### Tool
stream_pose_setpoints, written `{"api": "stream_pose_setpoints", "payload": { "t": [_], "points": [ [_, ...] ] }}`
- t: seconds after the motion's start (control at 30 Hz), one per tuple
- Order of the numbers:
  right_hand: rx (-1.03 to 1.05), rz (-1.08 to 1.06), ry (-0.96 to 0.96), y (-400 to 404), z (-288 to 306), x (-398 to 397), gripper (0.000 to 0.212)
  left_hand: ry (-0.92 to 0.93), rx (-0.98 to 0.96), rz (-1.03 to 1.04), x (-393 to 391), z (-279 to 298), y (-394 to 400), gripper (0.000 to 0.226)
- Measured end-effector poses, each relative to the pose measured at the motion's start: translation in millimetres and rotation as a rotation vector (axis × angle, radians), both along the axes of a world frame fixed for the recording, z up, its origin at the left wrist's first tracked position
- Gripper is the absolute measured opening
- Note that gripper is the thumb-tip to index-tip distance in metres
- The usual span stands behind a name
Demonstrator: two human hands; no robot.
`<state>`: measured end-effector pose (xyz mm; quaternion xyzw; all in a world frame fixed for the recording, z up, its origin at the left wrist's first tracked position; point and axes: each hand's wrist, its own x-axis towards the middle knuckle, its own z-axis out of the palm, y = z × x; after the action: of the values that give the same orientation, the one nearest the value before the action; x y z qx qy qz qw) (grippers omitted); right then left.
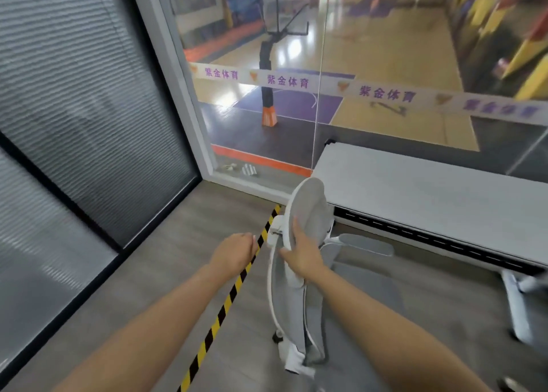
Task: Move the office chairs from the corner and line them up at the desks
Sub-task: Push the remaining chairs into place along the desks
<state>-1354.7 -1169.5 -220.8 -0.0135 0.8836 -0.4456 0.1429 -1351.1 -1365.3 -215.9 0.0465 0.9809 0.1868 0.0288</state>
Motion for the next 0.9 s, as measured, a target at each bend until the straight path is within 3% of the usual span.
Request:
{"api": "stream_pose_setpoints", "payload": {
  "t": [0.27,0.4,0.57,0.67,0.8,0.9],
  "points": [
    [0.11,0.241,-0.046,68,10,66,0.086,0.271,-0.019,-0.171,16,12,44,0.041],
    [0.174,0.303,-0.072,123,12,101,0.075,0.295,-0.071,-0.254,35,5,62,0.038],
    [0.256,0.267,-0.064,170,18,152,0.055,0.214,-0.105,-0.441,62,8,101,0.054],
    [0.413,0.169,-0.091,181,26,167,0.045,0.054,-0.243,-0.532,71,25,139,0.054],
    [0.761,0.013,0.03,180,25,184,0.071,-0.046,-0.287,-0.563,87,27,169,0.052],
    [0.833,-0.063,0.15,182,18,184,0.064,-0.024,-0.277,-0.526,103,16,176,0.052]
  ]
}}
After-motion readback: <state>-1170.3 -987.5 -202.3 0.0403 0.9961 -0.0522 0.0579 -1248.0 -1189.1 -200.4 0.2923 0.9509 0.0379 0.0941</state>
